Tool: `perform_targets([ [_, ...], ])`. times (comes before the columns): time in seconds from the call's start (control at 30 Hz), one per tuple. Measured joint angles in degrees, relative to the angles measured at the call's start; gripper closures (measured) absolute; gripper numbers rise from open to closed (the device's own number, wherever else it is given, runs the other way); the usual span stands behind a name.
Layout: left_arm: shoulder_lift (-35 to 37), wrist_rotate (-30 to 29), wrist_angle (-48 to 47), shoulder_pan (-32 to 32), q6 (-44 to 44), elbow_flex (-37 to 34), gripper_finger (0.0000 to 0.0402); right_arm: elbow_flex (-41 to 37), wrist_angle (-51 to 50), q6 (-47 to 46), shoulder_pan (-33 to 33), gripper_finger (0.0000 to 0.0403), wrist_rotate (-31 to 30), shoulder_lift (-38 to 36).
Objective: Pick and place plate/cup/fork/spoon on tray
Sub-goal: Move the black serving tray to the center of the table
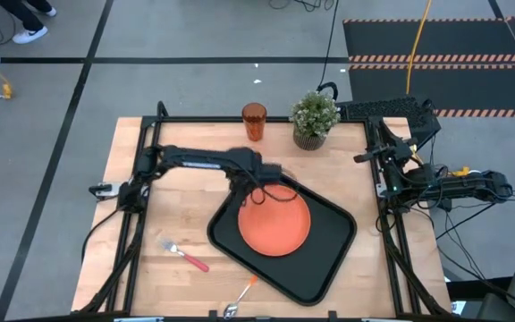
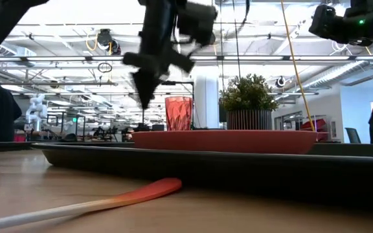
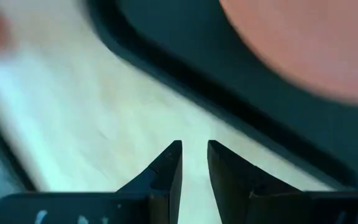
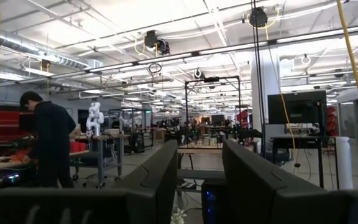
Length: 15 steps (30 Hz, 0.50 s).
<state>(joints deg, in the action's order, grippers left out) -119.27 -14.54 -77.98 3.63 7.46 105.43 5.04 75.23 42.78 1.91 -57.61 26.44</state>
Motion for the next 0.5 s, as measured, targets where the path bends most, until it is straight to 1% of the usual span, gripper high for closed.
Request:
perform_targets([
  [0.1,2.12,-0.80,12.75,0.43,11.76,0.10,0.0321,0.00,-0.05,0.02,0.02,0.0280,0.90,0.00],
  [0.17,2.11,-0.47,19.86,0.16,22.96,0.11,0.0321,0.00,-0.16,0.09,0.02,0.0280,0.92,0.00],
  [0.23,1.31,-0.49,24.19,-0.30,33.21,0.11,0.0321,0.00,-0.29,1.04,0.00,0.0280,0.89,0.00],
  [0.27,0.79,-0.49,25.95,-0.35,36.70,0.11,0.0321,0.00,-0.27,1.65,0.00,0.0280,0.74,0.00],
  [0.37,-1.37,-0.20,28.02,0.61,40.67,0.11,0.0321,0.00,-0.84,2.96,0.01,0.0280,0.54,-0.01],
  [0.43,-2.89,-0.02,27.22,2.21,41.19,0.09,0.0321,0.00,-1.54,3.28,0.02,0.0280,0.48,0.00],
  [0.5,-3.84,1.94,26.82,3.94,40.47,0.09,0.0321,0.00,-2.57,3.23,0.02,0.0280,0.51,-0.02],
])
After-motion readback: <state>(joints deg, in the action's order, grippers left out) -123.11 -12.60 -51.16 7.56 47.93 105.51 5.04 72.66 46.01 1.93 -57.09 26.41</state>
